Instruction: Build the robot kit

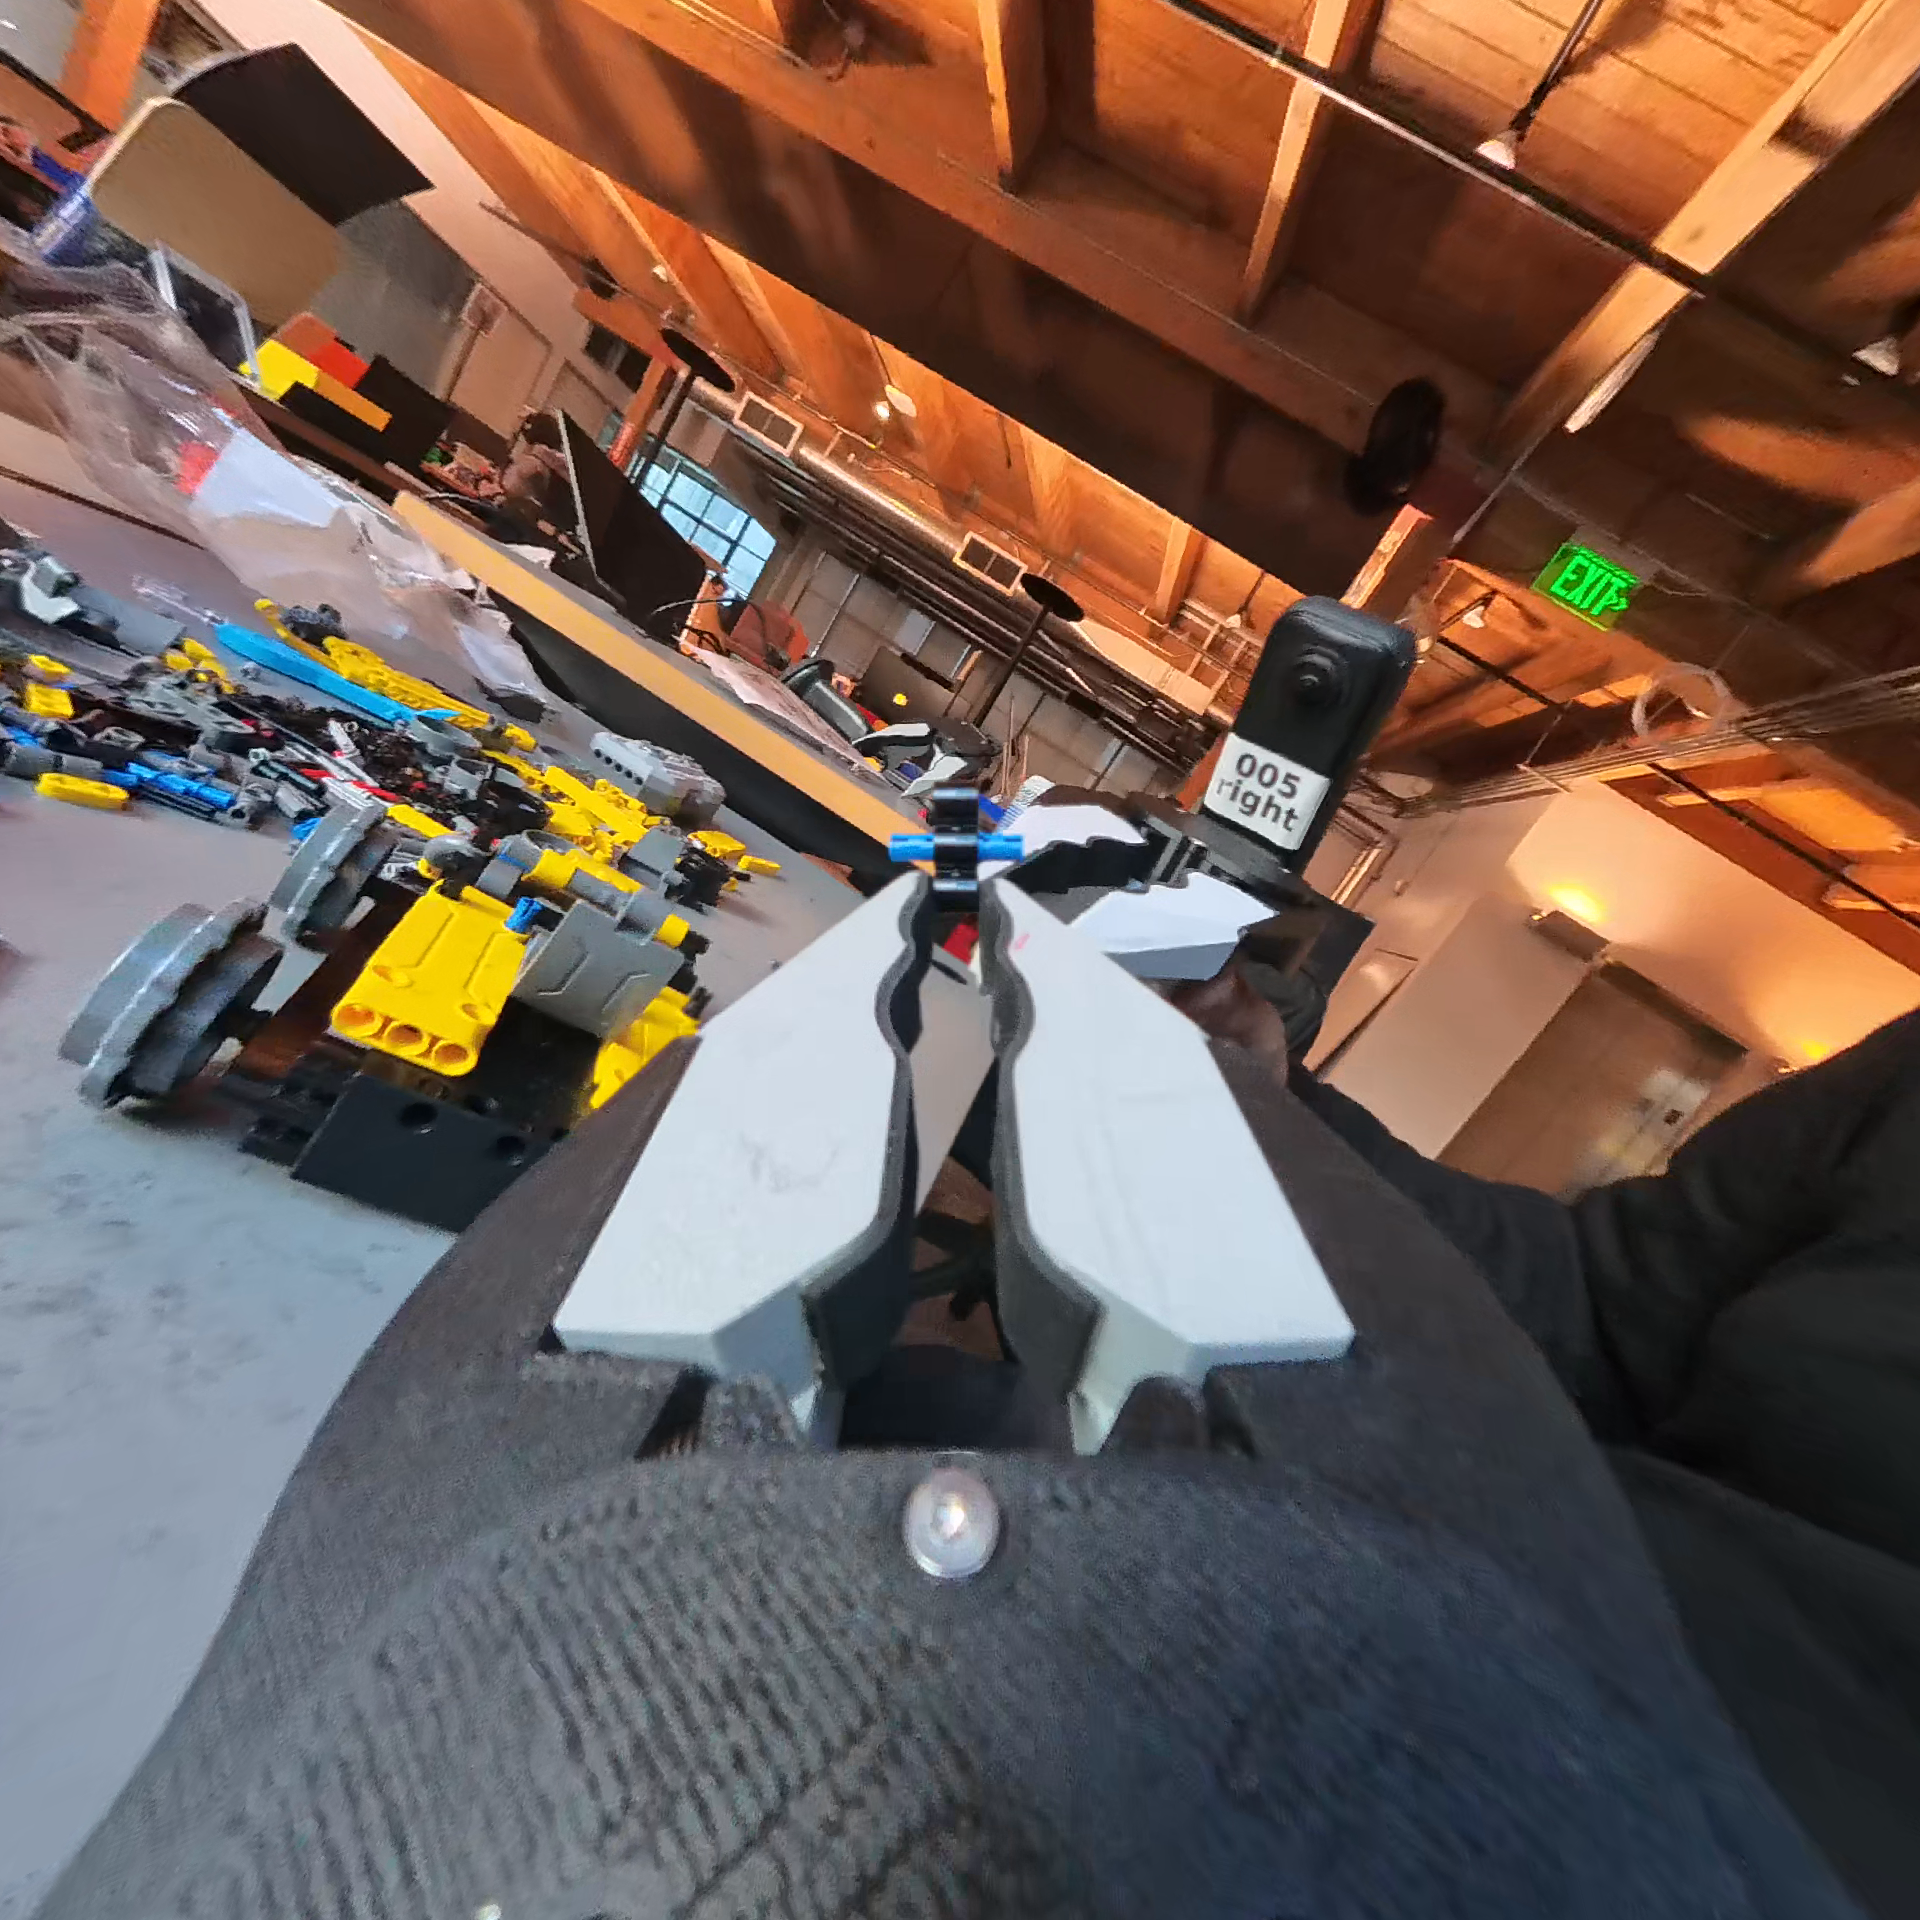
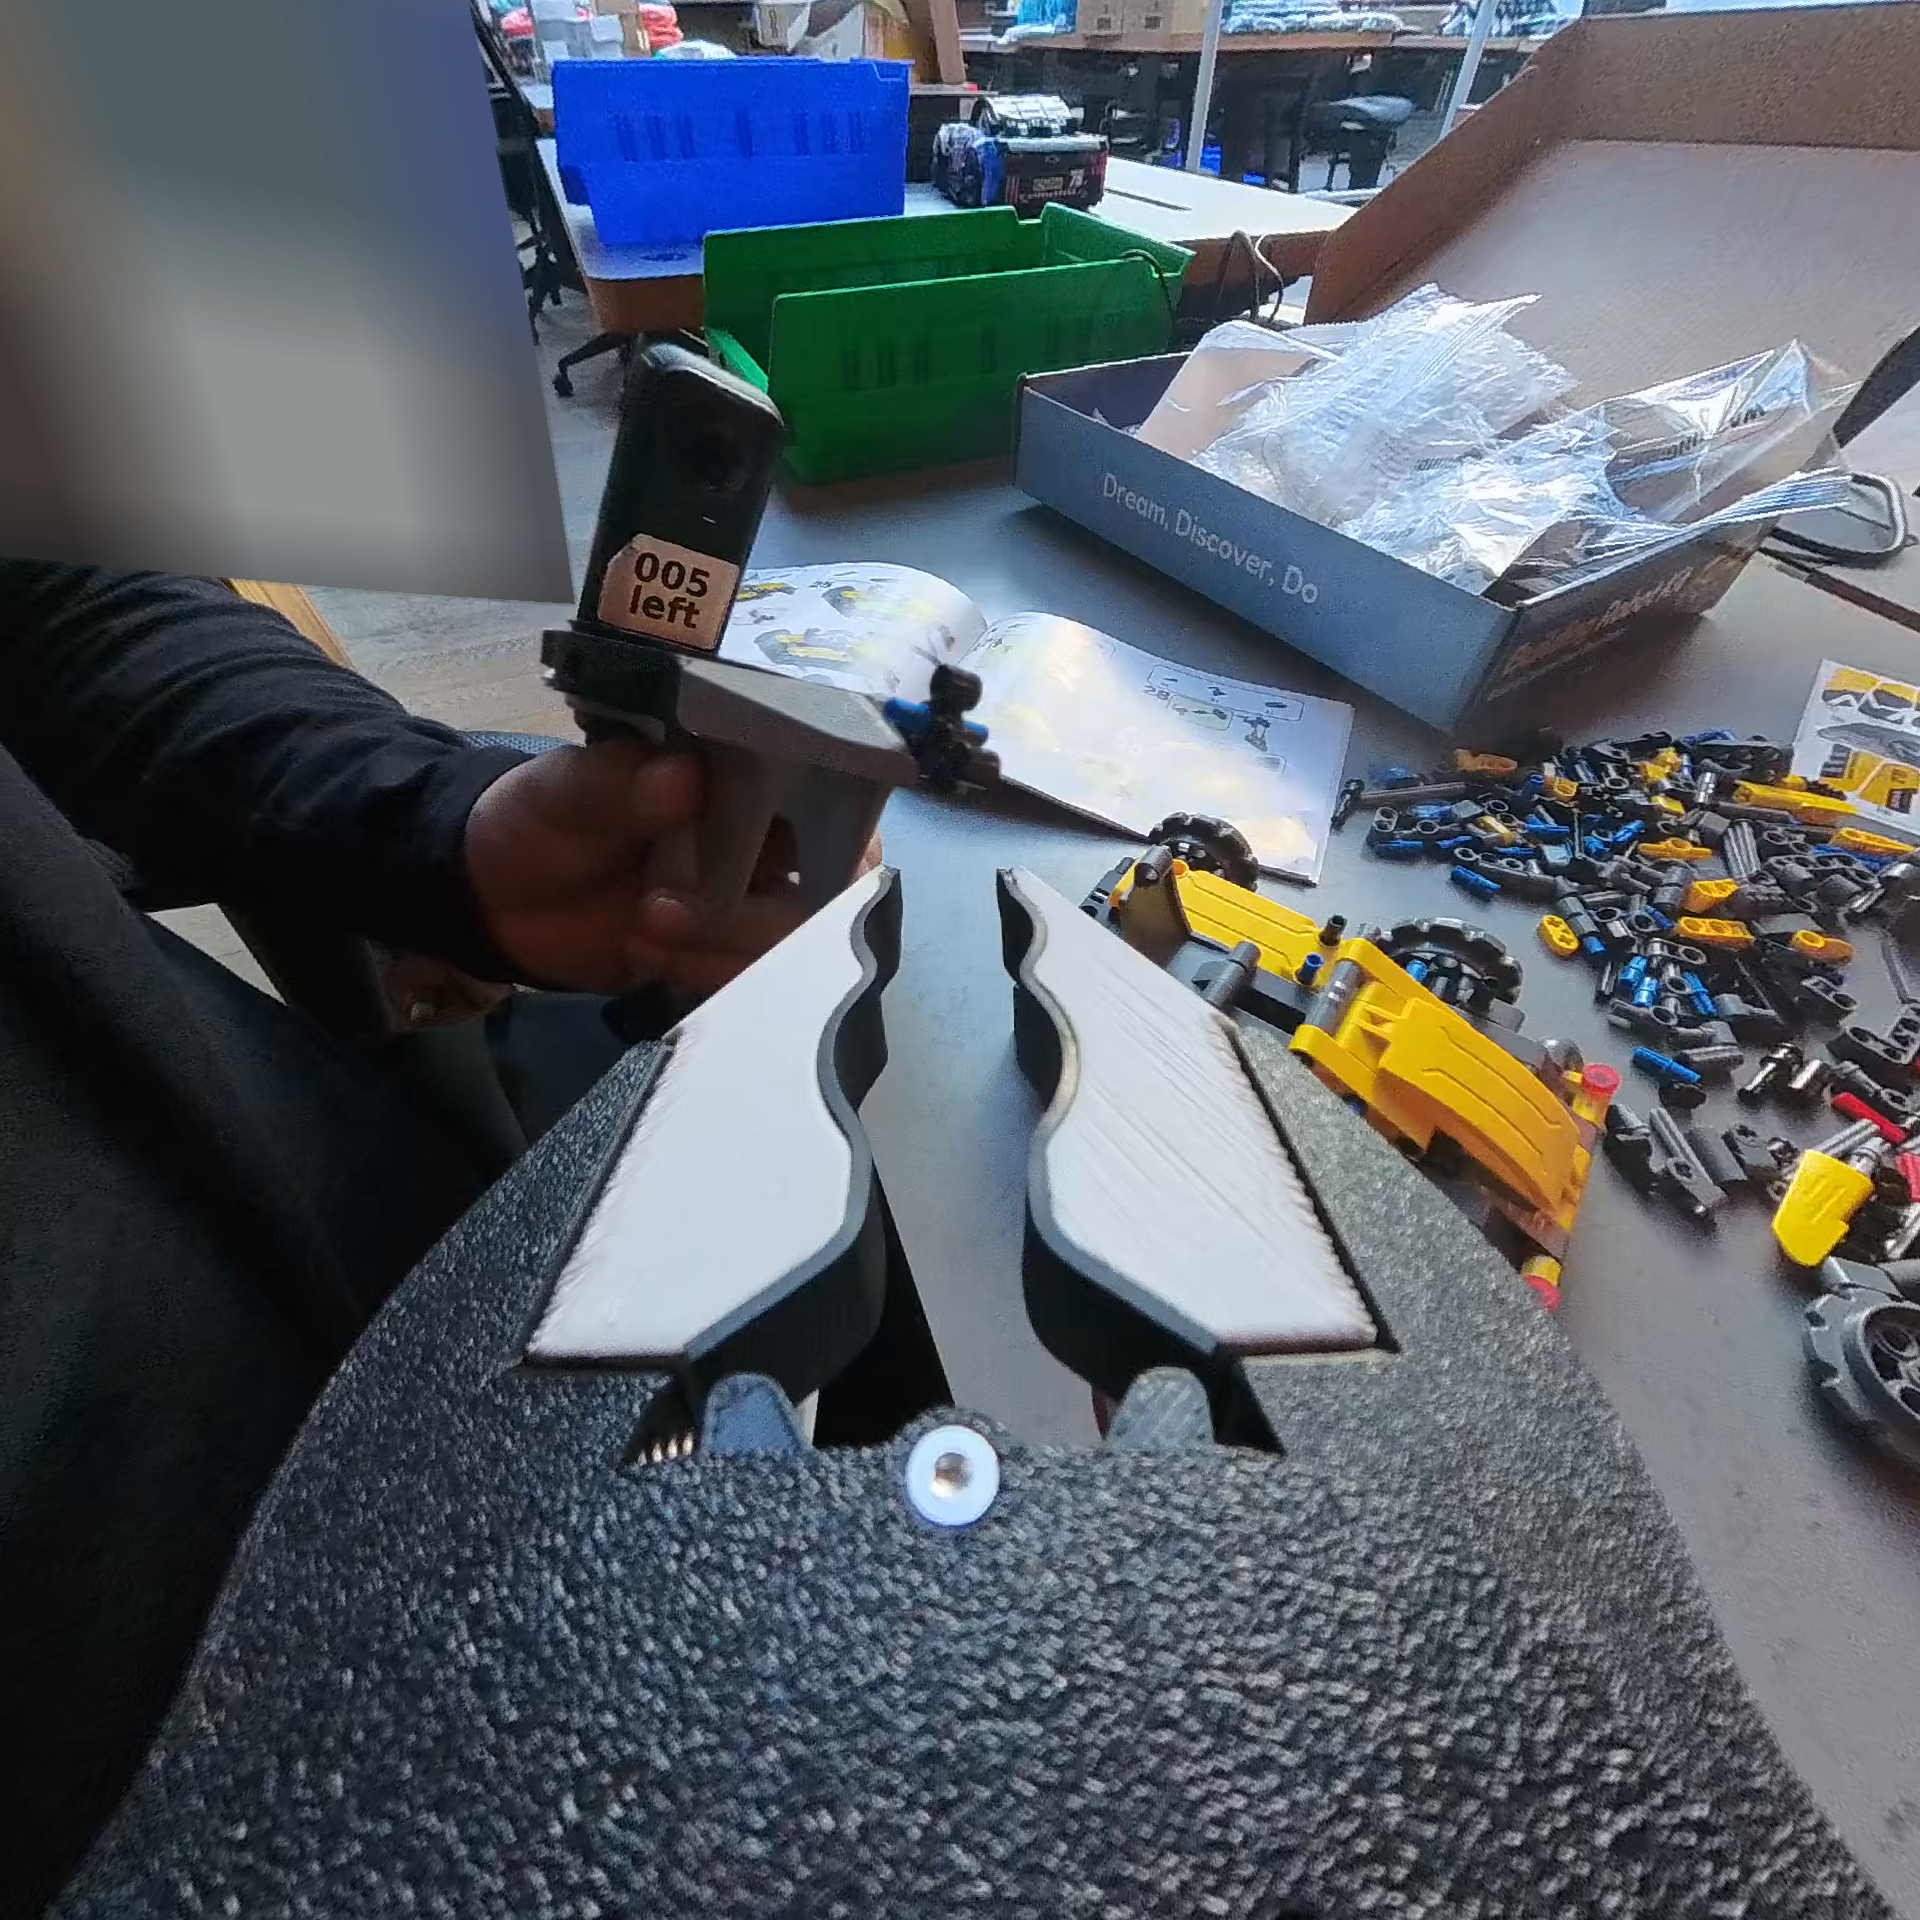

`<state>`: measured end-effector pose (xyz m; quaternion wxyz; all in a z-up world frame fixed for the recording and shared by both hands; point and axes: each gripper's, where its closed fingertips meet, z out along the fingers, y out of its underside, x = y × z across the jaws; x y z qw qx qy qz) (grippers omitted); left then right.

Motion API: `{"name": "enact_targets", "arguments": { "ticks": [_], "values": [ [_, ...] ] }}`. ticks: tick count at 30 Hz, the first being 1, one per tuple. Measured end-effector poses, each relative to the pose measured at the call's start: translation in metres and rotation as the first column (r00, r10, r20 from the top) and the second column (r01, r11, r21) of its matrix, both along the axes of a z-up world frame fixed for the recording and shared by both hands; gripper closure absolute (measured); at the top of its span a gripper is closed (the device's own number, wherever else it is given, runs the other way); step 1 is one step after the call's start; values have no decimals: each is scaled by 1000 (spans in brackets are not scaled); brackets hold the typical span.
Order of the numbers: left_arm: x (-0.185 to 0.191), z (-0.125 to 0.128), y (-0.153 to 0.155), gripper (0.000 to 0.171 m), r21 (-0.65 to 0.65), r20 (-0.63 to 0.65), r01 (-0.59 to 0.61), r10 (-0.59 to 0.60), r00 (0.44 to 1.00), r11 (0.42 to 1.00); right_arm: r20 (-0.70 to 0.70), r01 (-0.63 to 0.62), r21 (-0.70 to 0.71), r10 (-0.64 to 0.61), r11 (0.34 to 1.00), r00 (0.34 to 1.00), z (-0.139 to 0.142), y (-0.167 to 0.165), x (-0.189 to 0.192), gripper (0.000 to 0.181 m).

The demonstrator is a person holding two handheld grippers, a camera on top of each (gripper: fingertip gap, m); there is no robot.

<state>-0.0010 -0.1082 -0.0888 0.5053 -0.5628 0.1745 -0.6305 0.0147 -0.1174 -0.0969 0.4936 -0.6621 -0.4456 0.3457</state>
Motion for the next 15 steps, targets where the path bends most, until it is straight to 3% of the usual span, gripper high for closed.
{"name": "enact_targets", "arguments": {
  "ticks": [5,15],
  "values": [
    [6,2,-6,167,51,-28,5,-3,1000,999,-16,10,-8,-10,1000,1000,1,0,5,163],
    [3,1,-2,167,14,-6,-1,1,1000,1000,-34,17,-20,-18,1000,999,-1,0,8,162]
  ]
}}
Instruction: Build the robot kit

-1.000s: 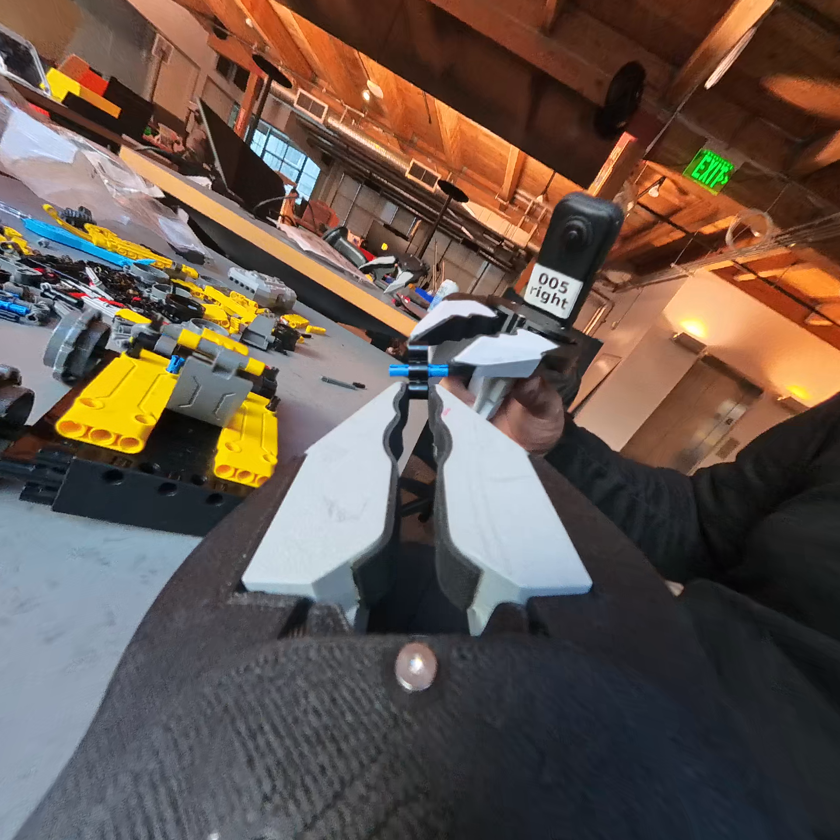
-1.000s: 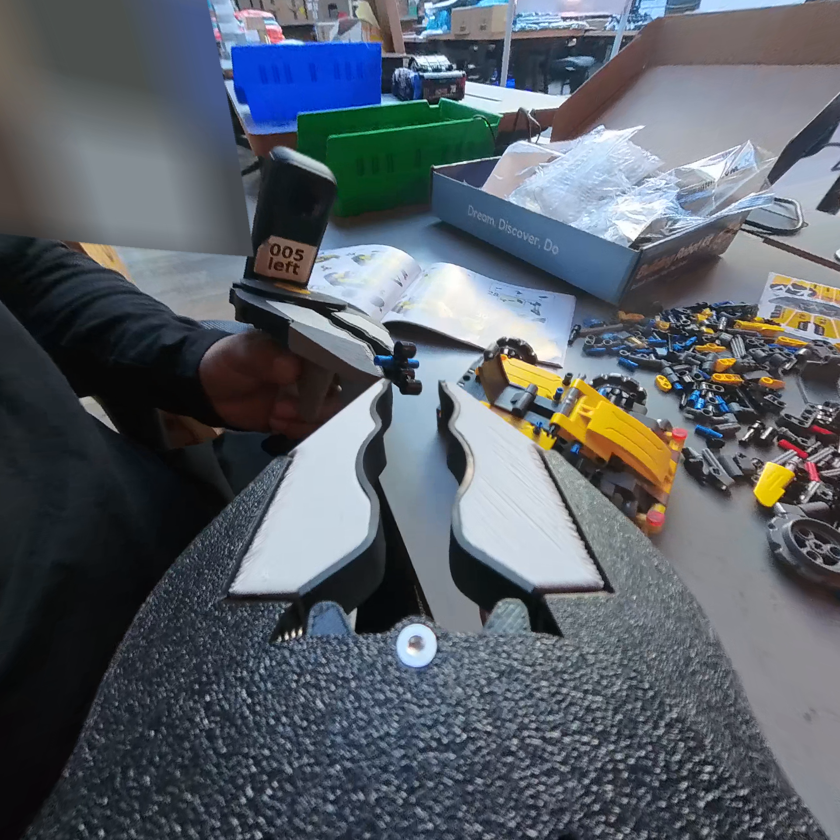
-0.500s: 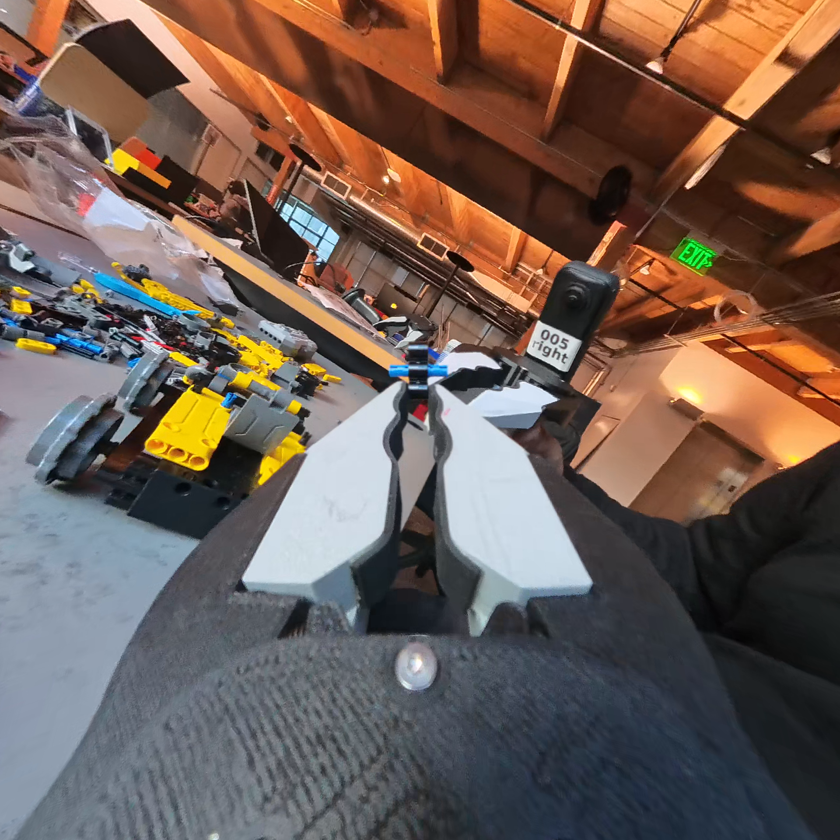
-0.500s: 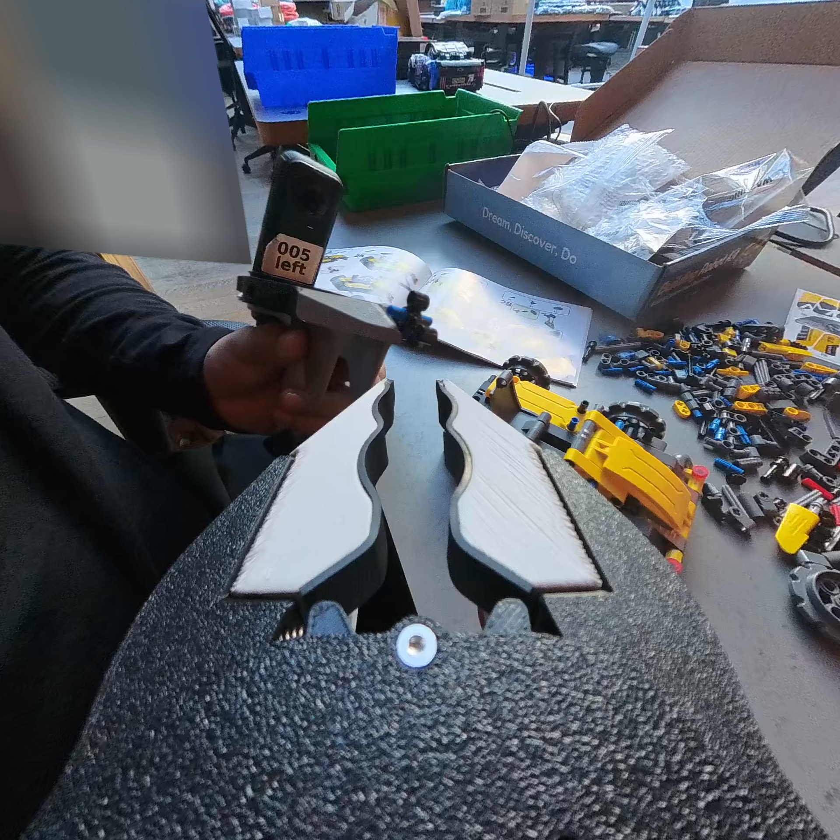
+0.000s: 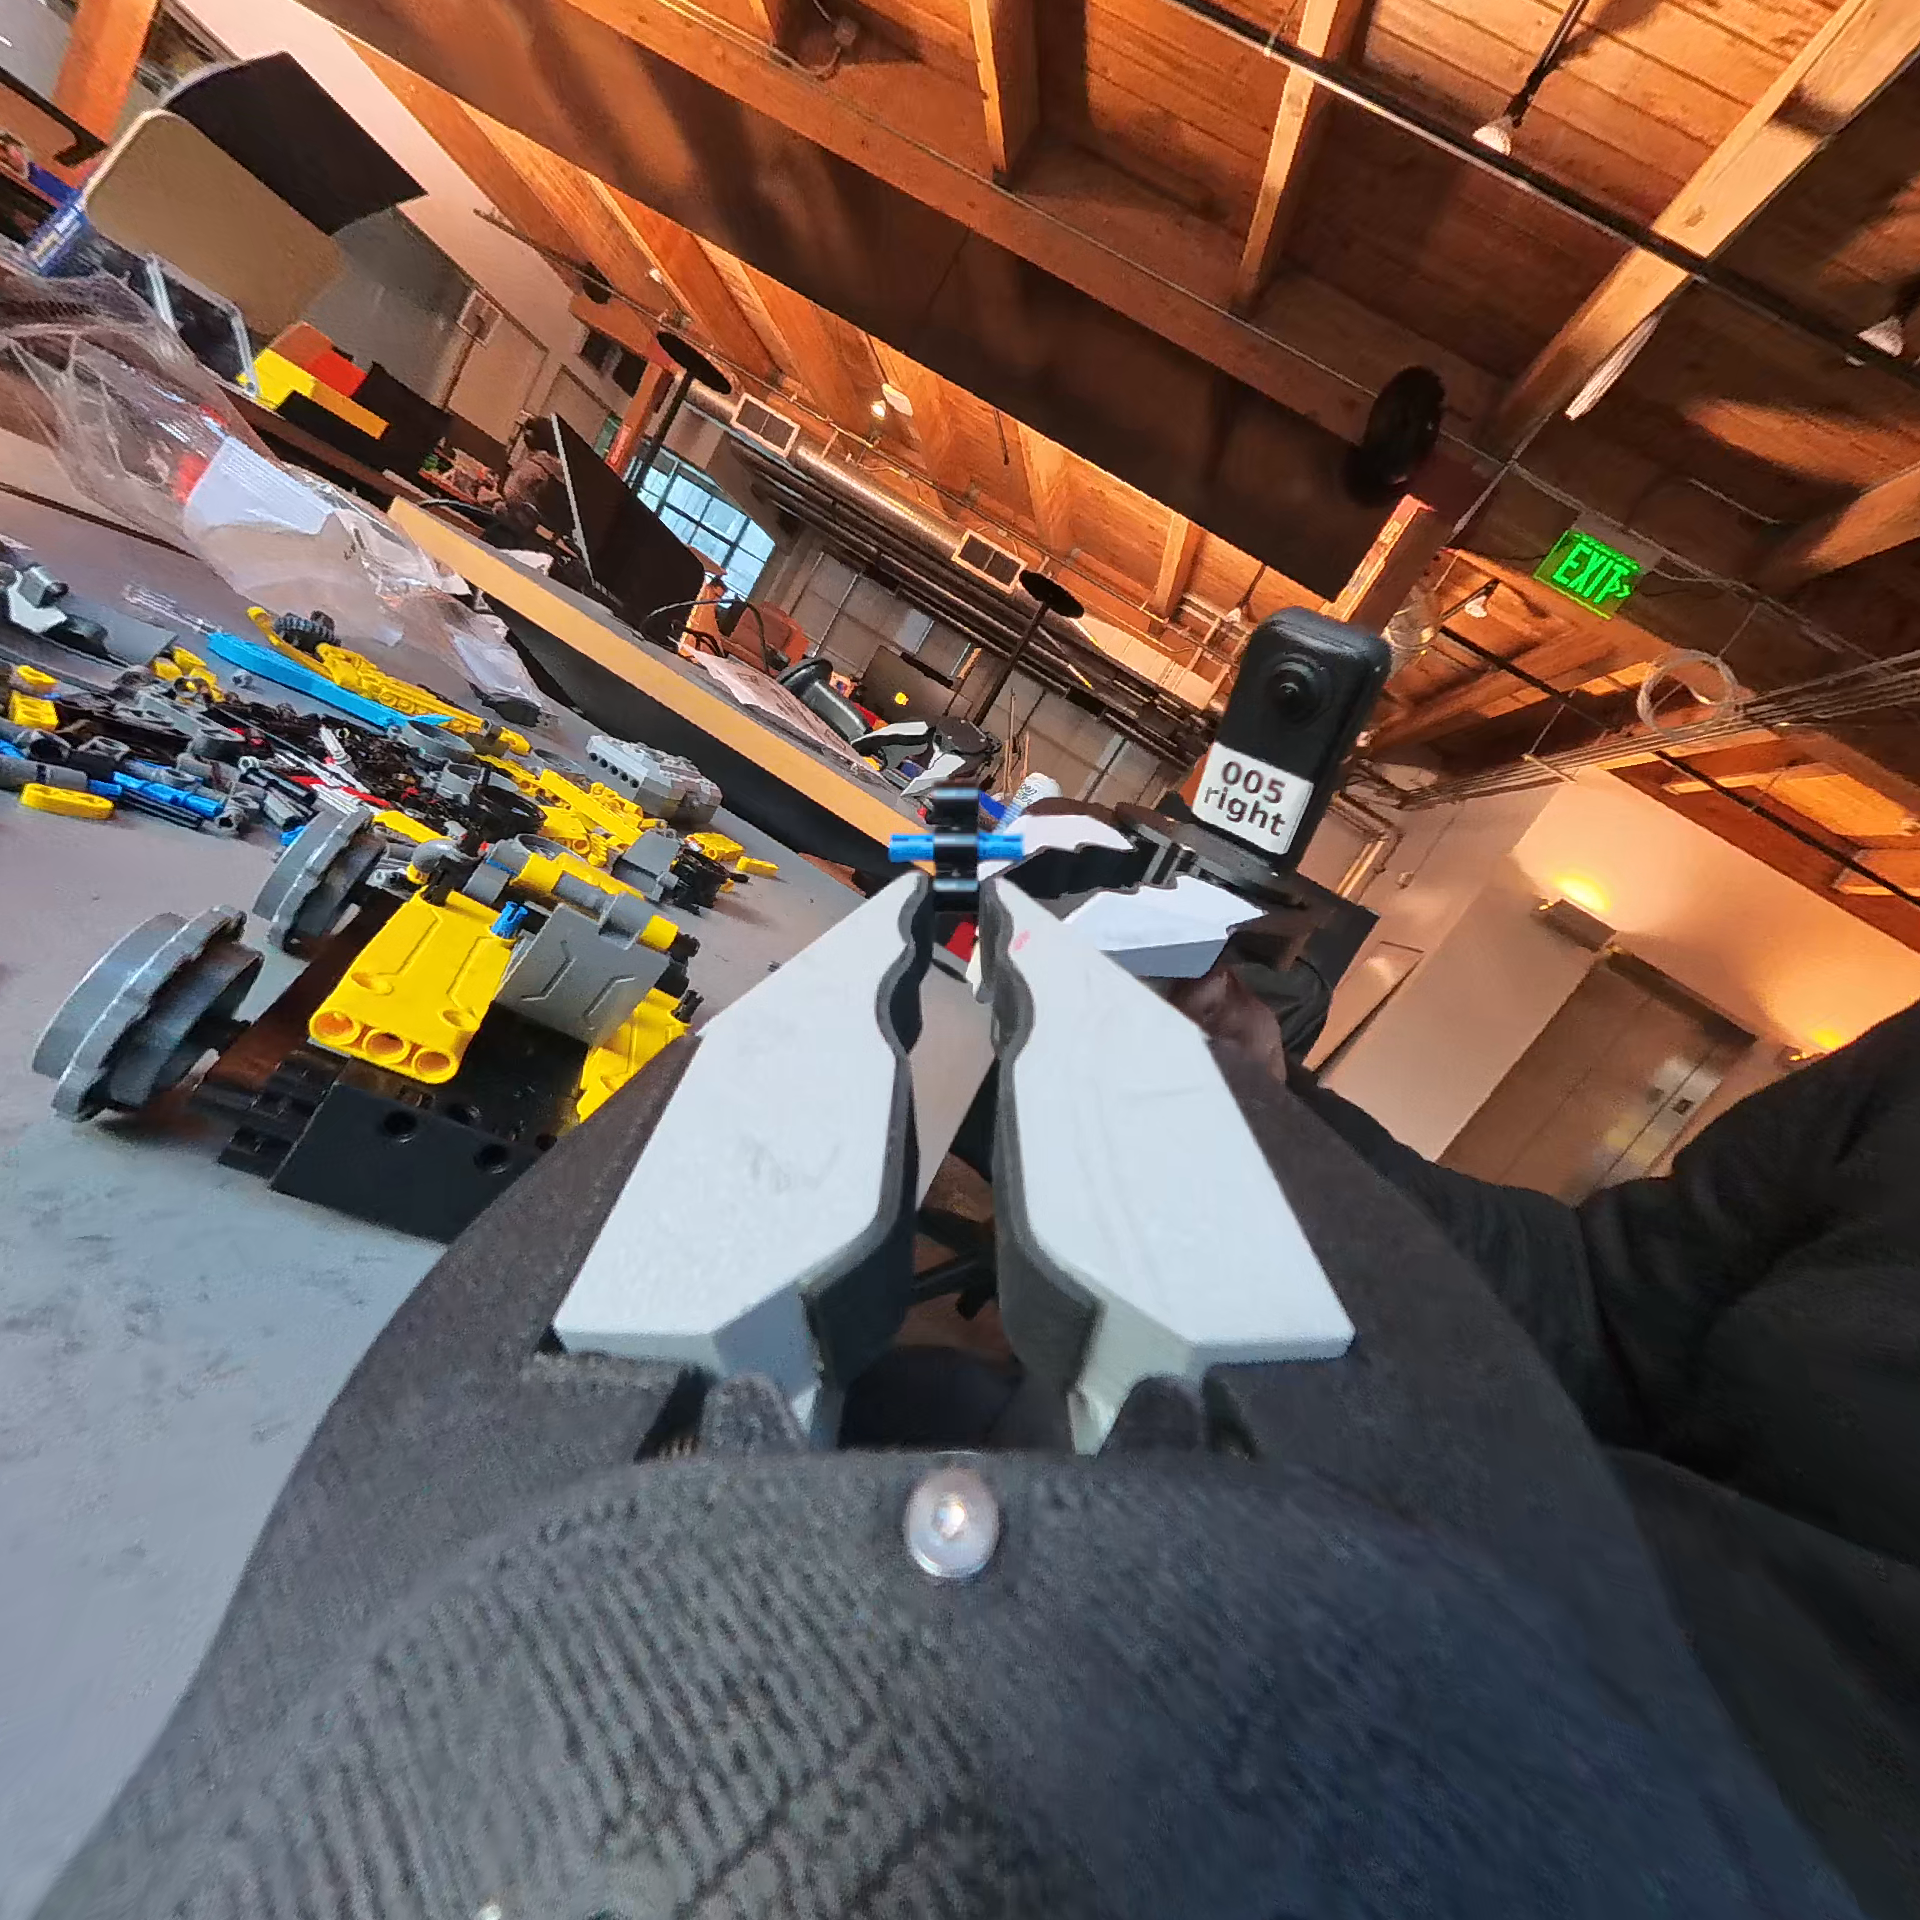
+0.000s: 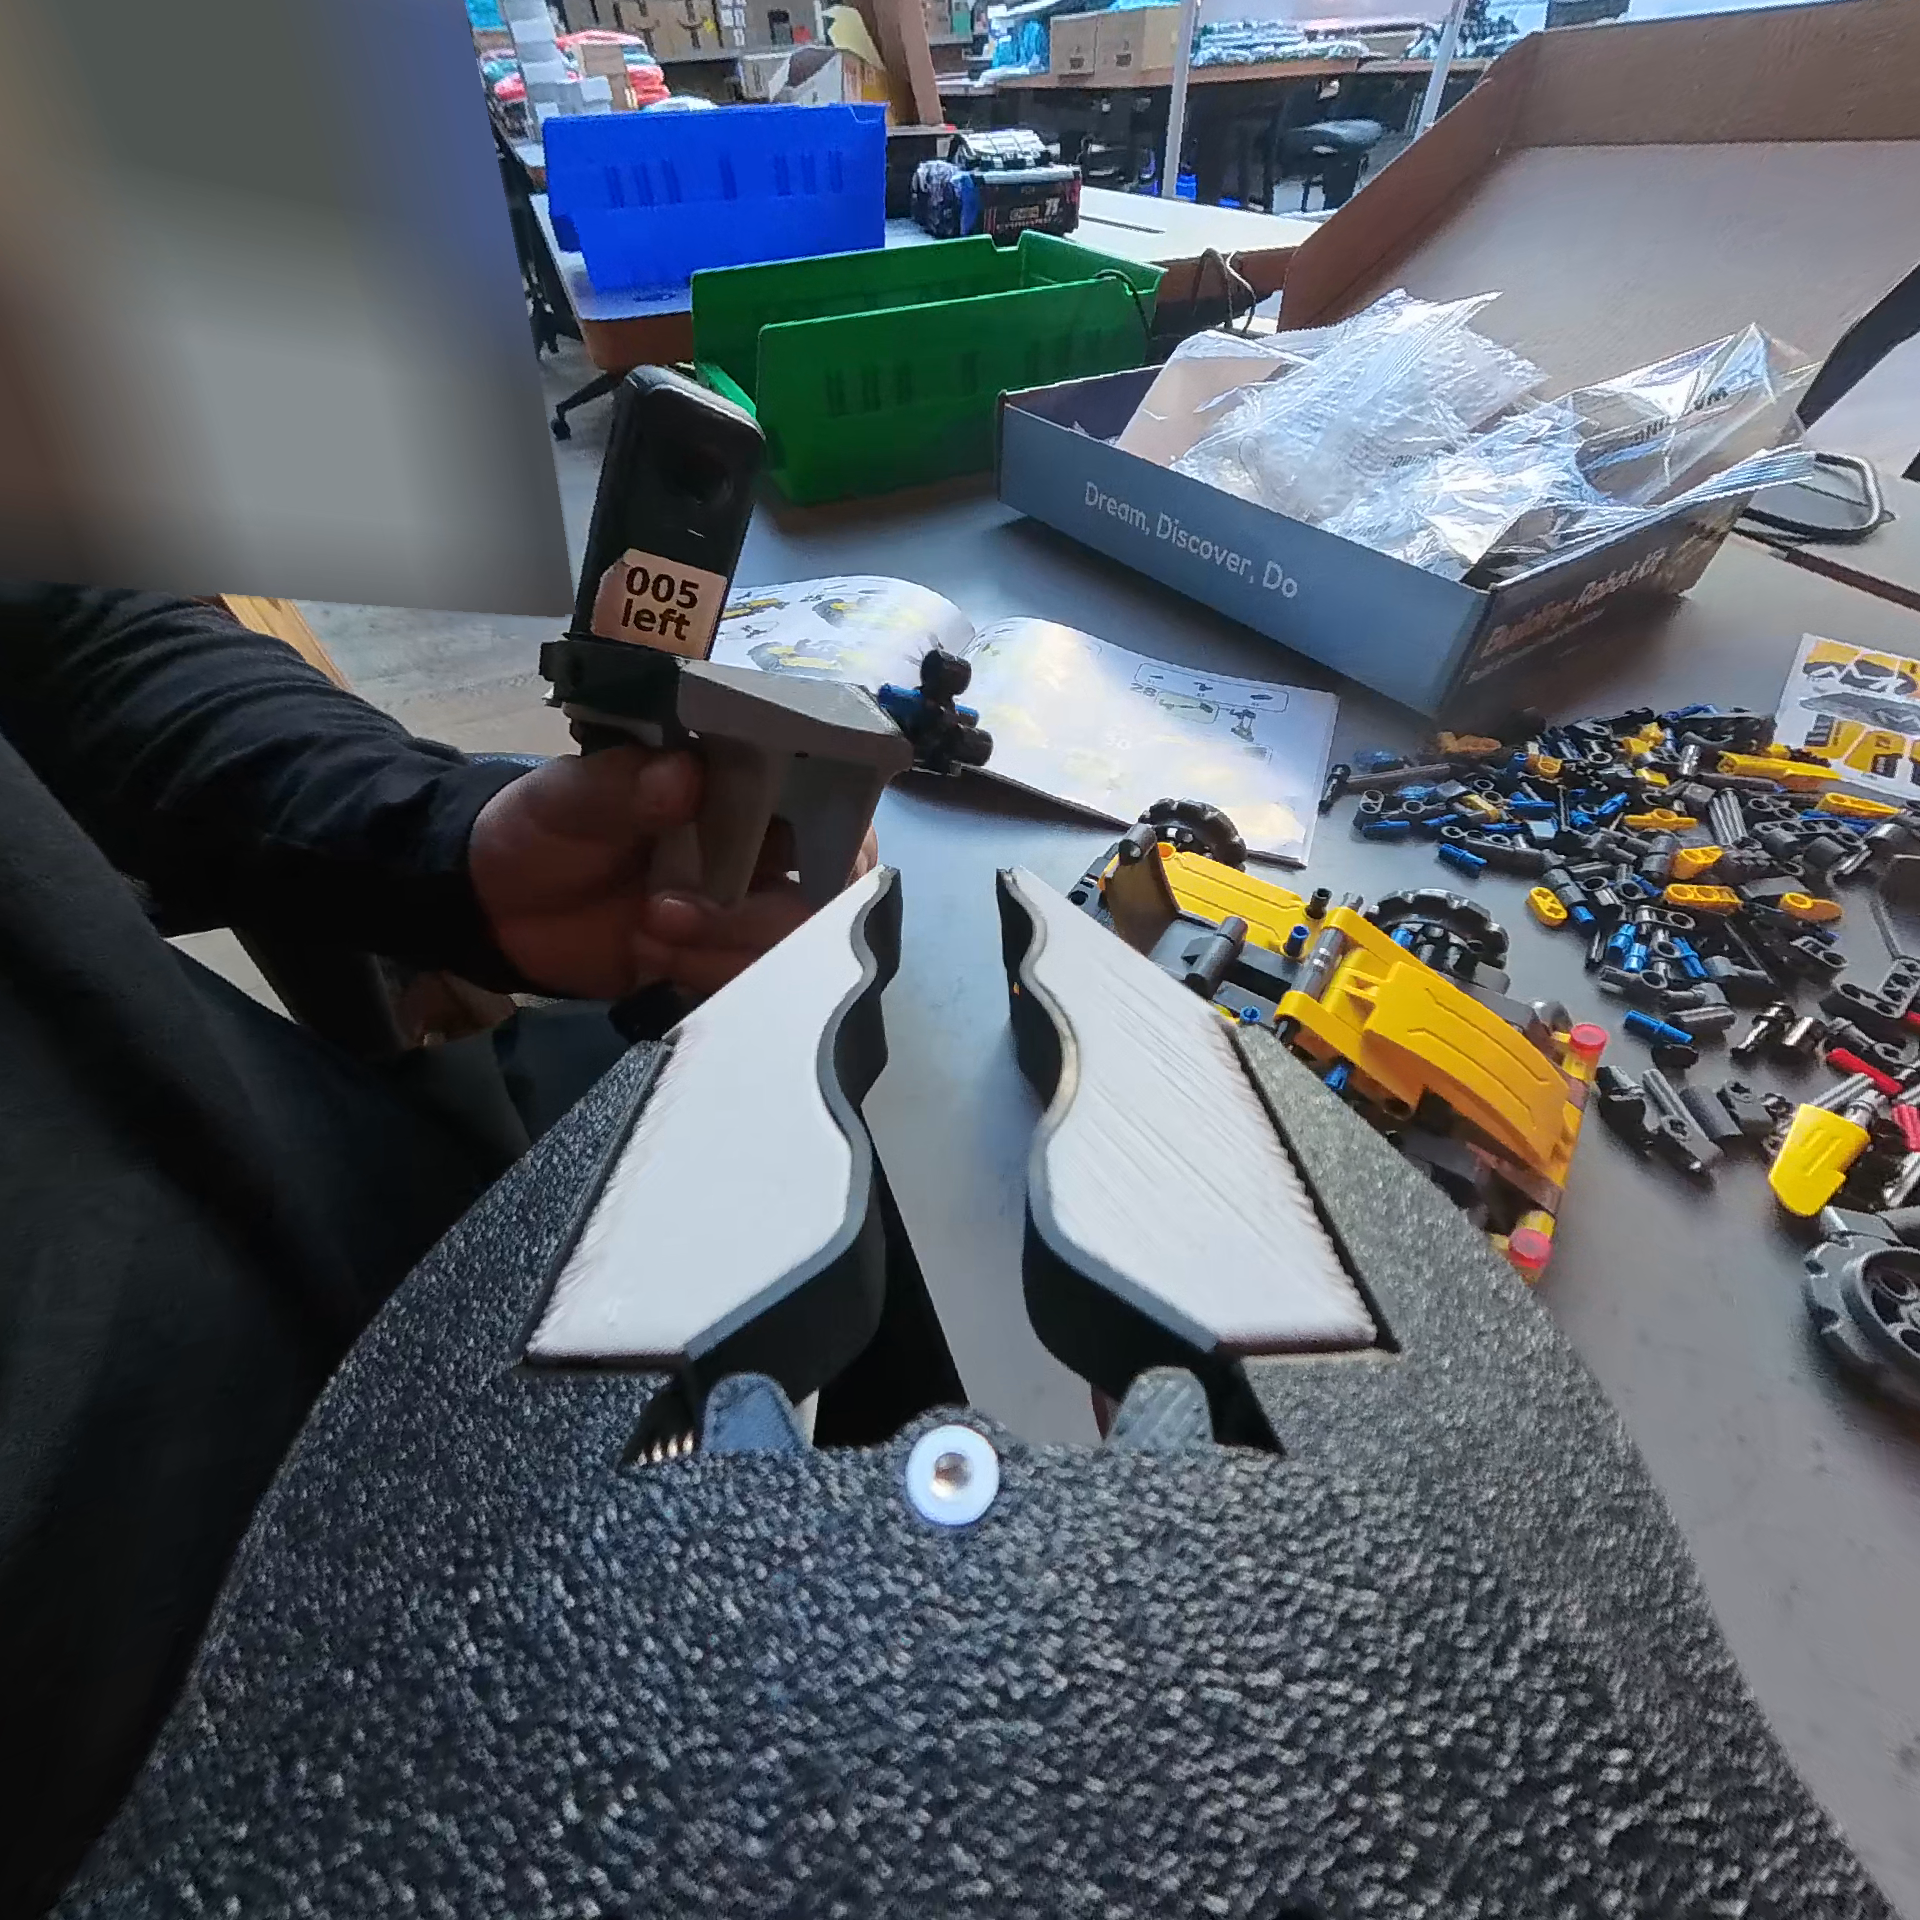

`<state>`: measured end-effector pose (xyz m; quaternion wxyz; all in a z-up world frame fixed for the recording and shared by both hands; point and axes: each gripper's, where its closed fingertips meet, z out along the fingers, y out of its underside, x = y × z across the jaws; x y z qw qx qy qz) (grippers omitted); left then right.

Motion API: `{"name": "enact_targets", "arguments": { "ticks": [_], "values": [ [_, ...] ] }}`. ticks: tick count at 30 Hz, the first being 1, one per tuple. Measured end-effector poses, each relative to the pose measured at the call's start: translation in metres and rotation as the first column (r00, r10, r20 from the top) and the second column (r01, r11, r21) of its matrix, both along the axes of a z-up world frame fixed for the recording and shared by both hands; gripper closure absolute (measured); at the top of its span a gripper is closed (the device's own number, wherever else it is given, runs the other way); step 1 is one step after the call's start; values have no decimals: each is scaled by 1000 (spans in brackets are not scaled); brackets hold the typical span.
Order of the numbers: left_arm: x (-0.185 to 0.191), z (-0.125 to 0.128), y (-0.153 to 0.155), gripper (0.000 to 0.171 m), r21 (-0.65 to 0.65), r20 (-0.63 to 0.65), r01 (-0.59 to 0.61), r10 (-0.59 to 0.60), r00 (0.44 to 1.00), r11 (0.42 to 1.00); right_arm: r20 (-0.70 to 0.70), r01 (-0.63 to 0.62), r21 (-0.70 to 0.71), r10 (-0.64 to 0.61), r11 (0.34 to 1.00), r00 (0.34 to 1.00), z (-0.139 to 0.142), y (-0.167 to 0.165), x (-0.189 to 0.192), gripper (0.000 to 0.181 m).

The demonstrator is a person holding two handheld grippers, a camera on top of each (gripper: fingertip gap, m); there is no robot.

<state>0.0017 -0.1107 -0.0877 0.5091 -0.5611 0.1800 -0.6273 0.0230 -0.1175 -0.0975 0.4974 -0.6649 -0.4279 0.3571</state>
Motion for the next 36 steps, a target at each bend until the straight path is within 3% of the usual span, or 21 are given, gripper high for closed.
{"name": "enact_targets", "arguments": {
  "ticks": [6,12,18,22,25,28,31,36],
  "values": [
    [2,2,-3,167,48,-31,-9,10,999,999,-1,-1,-2,1,1000,1000,-1,0,-1,162],
    [8,7,-13,167,174,-81,-11,25,996,985,-5,2,-2,-2,1000,1000,-1,-1,1,163],
    [13,9,-23,167,403,-204,0,90,975,915,-55,-17,-5,16,1000,998,10,-8,7,160],
    [31,-1,-46,166,603,-338,104,136,931,791,-121,-24,-51,18,998,992,23,-15,16,155],
    [45,-12,-61,167,712,-421,193,190,887,675,-175,-106,-126,83,986,981,28,-33,15,143],
    [51,-17,-66,167,808,-462,267,285,840,525,-143,-138,-171,114,976,983,17,-46,16,139],
    [49,-25,-58,167,857,-490,337,412,768,390,-120,-147,-179,127,973,985,10,-52,22,140],
    [49,-39,-51,167,875,-478,422,557,679,237,-105,-123,-195,104,973,989,5,-53,28,141]
  ]
}}
